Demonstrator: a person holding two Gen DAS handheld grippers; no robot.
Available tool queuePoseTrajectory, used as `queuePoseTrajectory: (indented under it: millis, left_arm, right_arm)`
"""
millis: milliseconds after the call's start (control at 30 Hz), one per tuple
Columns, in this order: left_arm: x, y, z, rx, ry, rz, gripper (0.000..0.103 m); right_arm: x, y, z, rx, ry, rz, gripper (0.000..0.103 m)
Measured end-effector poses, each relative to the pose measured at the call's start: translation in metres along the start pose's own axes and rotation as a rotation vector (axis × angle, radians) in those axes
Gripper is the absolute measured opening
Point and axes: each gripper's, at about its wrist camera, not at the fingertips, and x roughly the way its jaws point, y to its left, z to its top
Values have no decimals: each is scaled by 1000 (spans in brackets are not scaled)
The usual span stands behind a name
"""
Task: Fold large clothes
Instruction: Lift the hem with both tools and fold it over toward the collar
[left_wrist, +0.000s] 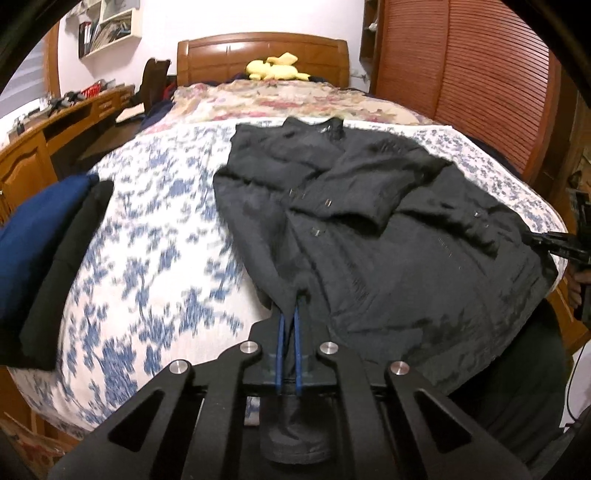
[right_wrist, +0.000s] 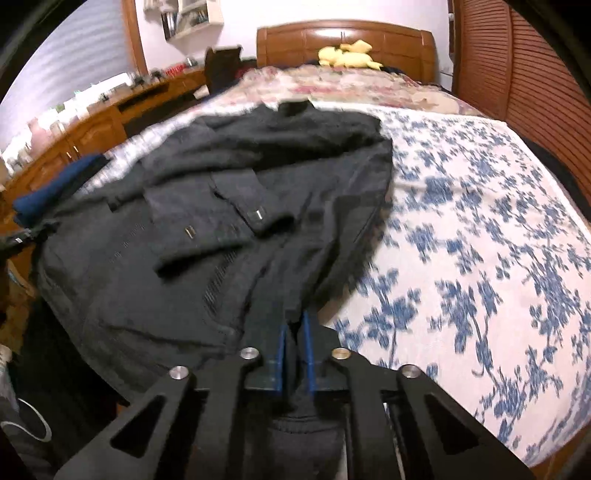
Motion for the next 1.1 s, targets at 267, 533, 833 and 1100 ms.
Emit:
queuePoseTrajectory:
  millis: [267, 533, 833, 1100]
  left_arm:
    - [-40, -15, 55, 13, -144, -38, 4]
    - [-88, -27, 106, 21, -264, -68, 3]
    - [-142, -38, 122, 14, -369, -118, 3]
    - [-186, -47, 127, 27, -443, -136, 3]
  right_arm:
    - [-49, 8, 46, -10, -165, 60, 5]
    - [-117, 7, 65, -15, -313, 61, 4]
    - [-199, 3, 43, -50, -422, 43, 4]
    - [-257, 4, 10, -73, -493, 20, 4]
